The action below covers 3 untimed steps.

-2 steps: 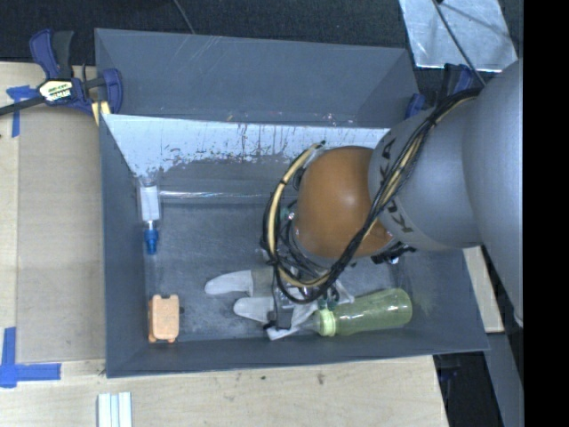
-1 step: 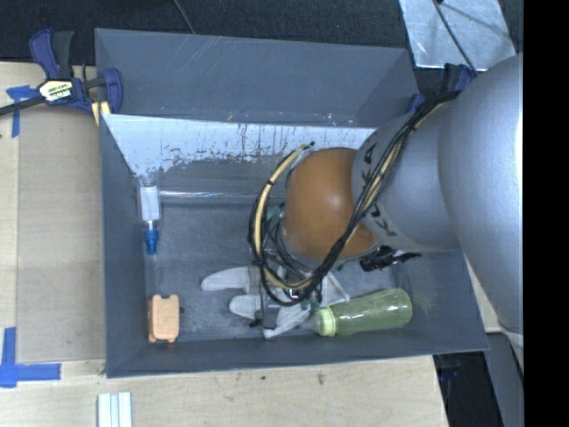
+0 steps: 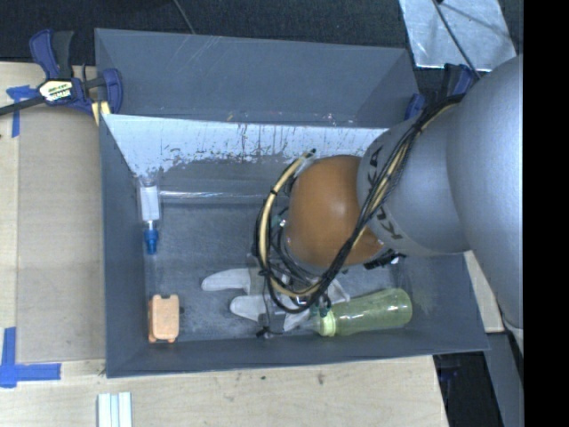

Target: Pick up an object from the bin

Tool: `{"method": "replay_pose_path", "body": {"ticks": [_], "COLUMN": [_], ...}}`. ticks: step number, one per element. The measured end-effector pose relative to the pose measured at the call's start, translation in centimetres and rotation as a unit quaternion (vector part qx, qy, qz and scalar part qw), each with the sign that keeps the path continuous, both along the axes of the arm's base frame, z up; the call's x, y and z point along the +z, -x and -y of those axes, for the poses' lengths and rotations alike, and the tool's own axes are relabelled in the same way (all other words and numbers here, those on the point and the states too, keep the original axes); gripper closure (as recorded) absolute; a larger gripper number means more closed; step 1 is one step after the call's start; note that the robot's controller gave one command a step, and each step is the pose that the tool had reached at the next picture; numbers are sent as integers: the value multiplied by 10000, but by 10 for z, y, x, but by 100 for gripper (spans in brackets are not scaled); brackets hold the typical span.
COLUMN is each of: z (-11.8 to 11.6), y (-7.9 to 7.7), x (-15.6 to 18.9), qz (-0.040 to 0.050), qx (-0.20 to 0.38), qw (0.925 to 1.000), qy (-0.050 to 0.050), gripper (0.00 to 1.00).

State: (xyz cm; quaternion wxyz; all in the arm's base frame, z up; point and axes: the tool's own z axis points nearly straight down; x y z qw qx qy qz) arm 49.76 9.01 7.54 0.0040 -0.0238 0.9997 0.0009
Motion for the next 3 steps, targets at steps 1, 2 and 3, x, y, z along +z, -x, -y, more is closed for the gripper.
{"method": "replay_pose_path", "body": {"ticks": [1, 2, 3], "z": [-11, -11, -11], "y": [-5, -5, -12], "x": [-3, -3, 45], "qz": [-4, -4, -62], "qx": [-1152, -1153, -1266], "qw": [9933, 9933, 9919], "qy": [-7, -7, 13], "gripper": [100, 100, 100]}}
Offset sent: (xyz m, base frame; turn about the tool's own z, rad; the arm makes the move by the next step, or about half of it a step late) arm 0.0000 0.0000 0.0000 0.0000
